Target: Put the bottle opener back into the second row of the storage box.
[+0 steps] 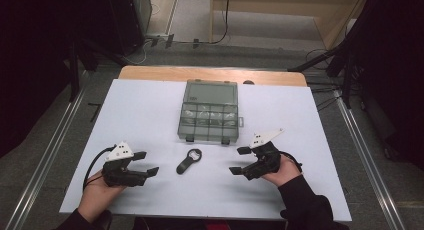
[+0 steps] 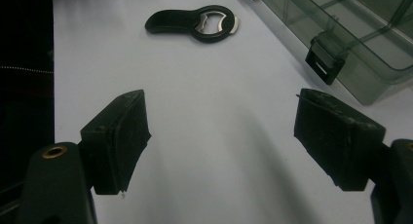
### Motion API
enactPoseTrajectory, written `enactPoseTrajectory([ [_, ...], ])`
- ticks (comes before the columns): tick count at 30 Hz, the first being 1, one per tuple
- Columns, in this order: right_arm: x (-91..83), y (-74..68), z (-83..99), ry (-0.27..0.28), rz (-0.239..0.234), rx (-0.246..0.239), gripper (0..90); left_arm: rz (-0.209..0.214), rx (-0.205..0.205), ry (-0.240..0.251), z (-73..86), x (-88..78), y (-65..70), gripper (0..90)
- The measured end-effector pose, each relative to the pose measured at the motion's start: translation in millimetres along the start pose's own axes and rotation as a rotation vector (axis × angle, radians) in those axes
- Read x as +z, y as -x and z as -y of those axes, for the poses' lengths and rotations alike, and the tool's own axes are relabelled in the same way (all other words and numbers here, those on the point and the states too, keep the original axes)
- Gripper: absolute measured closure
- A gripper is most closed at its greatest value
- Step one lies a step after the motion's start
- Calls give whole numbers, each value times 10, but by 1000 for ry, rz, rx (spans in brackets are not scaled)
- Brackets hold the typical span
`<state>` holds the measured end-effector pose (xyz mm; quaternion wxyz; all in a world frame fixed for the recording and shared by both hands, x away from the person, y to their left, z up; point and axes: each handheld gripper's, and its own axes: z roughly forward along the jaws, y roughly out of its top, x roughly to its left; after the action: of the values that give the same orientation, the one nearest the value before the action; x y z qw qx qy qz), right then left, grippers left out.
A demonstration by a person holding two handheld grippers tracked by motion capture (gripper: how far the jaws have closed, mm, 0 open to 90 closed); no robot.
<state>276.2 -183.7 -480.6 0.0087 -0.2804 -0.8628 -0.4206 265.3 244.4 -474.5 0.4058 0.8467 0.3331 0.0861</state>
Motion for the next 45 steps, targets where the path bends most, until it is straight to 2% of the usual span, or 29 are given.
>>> enactPoseTrajectory([
  [15,147,41,-163,-12,-23,-27,216,-6,-6,-7,4,11,-7,249],
  [21,227,27,-250,-30,-51,-63,217,-4,-4,-10,5,12,-6,249],
  [22,253,30,-282,-38,-70,-95,218,-8,-5,-8,5,8,-5,249],
  [30,335,71,-391,-40,-110,-134,220,-4,-6,-9,3,6,-7,249],
  [37,414,69,-578,-42,-195,-204,221,-6,-2,-14,12,-1,-3,249],
  [45,543,73,-703,-72,-210,-250,224,-1,-6,-13,20,-1,-10,249],
])
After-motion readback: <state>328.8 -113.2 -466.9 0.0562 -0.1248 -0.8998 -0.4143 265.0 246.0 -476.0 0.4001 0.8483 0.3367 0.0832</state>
